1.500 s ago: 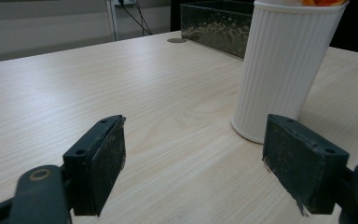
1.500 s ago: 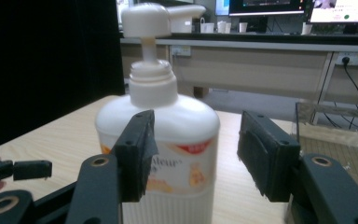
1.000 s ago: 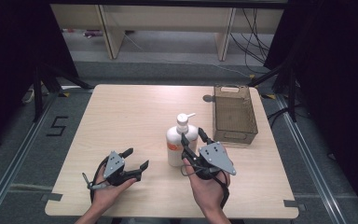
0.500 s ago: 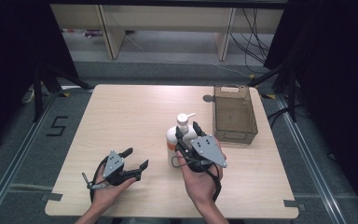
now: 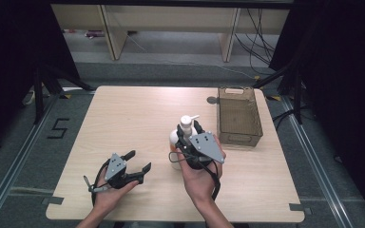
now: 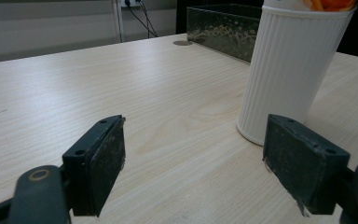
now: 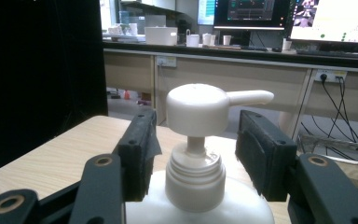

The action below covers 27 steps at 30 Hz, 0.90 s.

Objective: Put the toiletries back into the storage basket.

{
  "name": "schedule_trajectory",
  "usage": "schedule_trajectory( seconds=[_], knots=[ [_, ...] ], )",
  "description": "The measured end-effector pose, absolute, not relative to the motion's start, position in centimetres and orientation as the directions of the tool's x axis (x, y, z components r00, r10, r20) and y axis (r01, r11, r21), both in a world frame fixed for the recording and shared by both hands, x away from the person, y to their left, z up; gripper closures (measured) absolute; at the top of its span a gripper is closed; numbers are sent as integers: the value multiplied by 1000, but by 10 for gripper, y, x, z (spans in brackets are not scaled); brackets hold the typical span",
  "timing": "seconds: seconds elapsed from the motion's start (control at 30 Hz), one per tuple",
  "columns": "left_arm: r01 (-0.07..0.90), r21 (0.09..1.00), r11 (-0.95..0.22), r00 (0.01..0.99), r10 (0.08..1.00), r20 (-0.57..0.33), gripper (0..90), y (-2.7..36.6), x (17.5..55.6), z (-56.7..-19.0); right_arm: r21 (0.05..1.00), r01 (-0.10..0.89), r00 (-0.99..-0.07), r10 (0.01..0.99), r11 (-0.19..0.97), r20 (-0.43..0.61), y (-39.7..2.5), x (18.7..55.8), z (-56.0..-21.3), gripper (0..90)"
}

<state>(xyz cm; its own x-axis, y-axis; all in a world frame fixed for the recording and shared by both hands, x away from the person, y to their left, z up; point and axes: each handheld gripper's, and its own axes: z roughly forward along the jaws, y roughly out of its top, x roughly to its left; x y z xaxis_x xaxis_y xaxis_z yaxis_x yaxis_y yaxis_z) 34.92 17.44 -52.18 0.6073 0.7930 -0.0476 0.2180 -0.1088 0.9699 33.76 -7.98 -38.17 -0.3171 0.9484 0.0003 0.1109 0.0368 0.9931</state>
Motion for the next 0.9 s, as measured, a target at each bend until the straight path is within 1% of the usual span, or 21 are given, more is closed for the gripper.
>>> schedule_trajectory(
  seconds=[0.2, 0.23, 0.27, 0.37, 0.6, 0.63, 0.67, 0.9],
  knots=[
    [219, 970, -104, 606, 793, -52, 202, 175, 349, -522, 993, 108, -316, 949, 48, -11, -76, 342, -380, 501],
    [219, 970, -104, 606, 793, -52, 203, 175, 349, -522, 992, 118, -313, 950, 33, 5, -74, 343, -380, 504],
    [219, 970, -104, 607, 793, -52, 203, 175, 349, -522, 992, 116, -311, 950, 45, -7, -75, 343, -380, 505],
    [218, 970, -106, 608, 792, -50, 203, 175, 349, -522, 991, 127, -302, 953, 40, 0, -73, 344, -380, 512],
    [219, 970, -106, 608, 792, -51, 205, 175, 349, -522, 991, 125, -310, 951, 49, -8, -72, 348, -381, 536],
    [219, 970, -106, 608, 792, -51, 205, 175, 349, -522, 989, 142, -301, 954, 43, 2, -72, 347, -381, 539],
    [220, 970, -105, 608, 792, -52, 206, 175, 349, -522, 989, 136, -305, 952, 53, -10, -72, 348, -382, 542],
    [221, 970, -102, 608, 792, -55, 206, 175, 350, -522, 989, 136, -292, 956, 53, -11, -72, 350, -382, 579]
  ],
)
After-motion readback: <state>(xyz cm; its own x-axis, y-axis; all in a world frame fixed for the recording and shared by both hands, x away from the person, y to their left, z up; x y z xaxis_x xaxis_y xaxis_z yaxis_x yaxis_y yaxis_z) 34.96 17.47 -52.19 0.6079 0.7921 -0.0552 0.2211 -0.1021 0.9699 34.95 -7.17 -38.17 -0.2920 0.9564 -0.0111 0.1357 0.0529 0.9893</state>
